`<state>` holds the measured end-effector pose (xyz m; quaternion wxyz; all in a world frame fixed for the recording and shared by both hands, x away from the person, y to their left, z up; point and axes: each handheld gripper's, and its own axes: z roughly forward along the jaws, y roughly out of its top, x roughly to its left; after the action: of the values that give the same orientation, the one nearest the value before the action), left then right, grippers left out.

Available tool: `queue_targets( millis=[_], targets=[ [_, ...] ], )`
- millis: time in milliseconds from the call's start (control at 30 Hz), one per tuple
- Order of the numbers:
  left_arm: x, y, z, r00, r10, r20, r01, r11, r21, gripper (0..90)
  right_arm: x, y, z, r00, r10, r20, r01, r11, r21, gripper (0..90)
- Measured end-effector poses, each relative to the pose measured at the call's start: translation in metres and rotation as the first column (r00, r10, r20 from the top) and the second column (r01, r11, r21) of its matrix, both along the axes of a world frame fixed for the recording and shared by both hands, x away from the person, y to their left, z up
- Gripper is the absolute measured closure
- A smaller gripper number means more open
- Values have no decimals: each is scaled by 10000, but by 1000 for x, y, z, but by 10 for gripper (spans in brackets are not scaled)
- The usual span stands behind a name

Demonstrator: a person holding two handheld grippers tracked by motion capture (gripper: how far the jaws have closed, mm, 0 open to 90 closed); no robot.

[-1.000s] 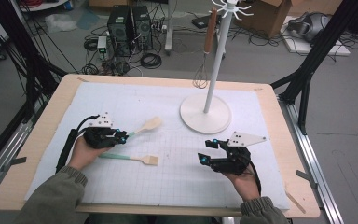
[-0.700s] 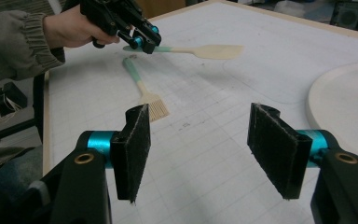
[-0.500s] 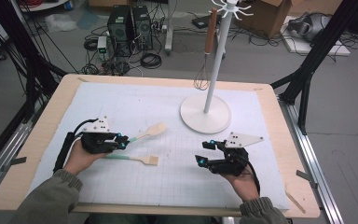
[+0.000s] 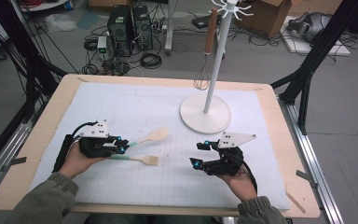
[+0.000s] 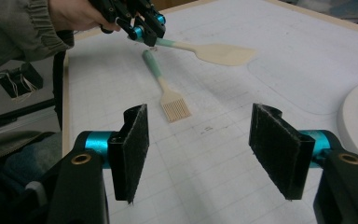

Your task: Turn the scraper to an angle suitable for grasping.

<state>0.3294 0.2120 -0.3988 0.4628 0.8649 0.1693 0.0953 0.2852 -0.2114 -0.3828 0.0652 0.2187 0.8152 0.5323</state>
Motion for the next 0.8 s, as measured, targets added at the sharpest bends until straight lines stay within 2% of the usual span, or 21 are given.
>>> queue_targets(
  millis=[167, 567, 800],
  targets=[
    [-2, -1, 1, 10000, -31, 4, 31, 10000, -69, 770, 0, 3, 1, 9999, 135, -6, -135, 9999, -85, 362],
    [-9, -11, 5, 9987, -503, 36, 504, 9986, -186, 770, 4, 10, 7, 9991, 424, -62, -425, 9988, -227, 341],
    [-14, -18, 7, 9968, -796, 82, 797, 9967, -143, 770, 6, 15, 12, 9981, 603, 94, -599, 9977, -320, 337]
  ],
)
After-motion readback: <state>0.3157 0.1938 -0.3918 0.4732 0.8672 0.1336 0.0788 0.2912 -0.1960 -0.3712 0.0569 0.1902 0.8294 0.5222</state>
